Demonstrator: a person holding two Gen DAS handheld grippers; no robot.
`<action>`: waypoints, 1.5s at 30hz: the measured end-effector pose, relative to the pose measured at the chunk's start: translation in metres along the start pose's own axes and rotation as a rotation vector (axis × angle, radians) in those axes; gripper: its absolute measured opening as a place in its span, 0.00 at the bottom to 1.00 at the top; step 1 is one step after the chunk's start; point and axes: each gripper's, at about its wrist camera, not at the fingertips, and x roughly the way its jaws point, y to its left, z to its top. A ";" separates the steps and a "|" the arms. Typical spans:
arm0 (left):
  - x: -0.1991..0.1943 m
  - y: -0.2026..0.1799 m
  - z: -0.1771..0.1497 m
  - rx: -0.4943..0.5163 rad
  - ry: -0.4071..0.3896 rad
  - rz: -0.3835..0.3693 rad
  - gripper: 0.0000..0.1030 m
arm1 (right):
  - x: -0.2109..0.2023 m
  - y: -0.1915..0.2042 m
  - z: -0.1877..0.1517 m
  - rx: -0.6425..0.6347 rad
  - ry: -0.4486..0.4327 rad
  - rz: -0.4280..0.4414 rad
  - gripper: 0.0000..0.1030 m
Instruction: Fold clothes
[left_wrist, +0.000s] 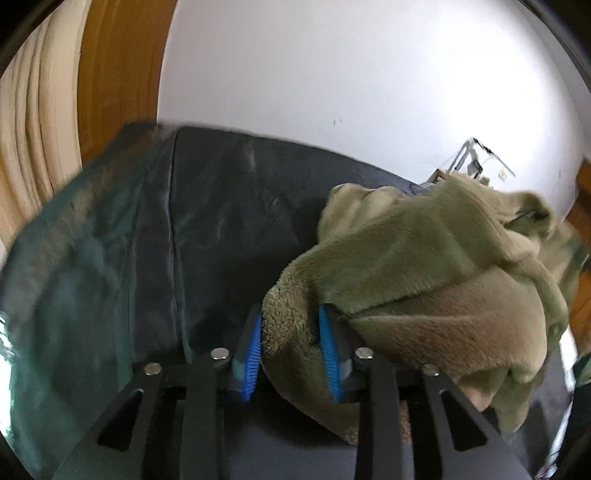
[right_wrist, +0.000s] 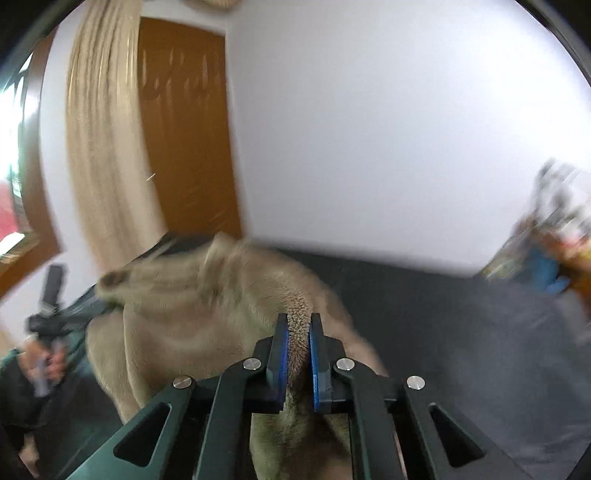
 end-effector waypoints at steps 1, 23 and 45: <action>-0.008 -0.005 -0.001 0.020 -0.015 -0.013 0.30 | -0.018 0.005 0.005 -0.039 -0.051 -0.068 0.10; -0.014 -0.015 0.001 0.060 -0.007 -0.130 0.50 | -0.060 0.090 0.008 -0.184 -0.016 -0.087 0.58; -0.023 -0.001 0.027 -0.071 -0.084 -0.074 0.19 | 0.046 0.040 0.032 0.117 0.112 0.214 0.87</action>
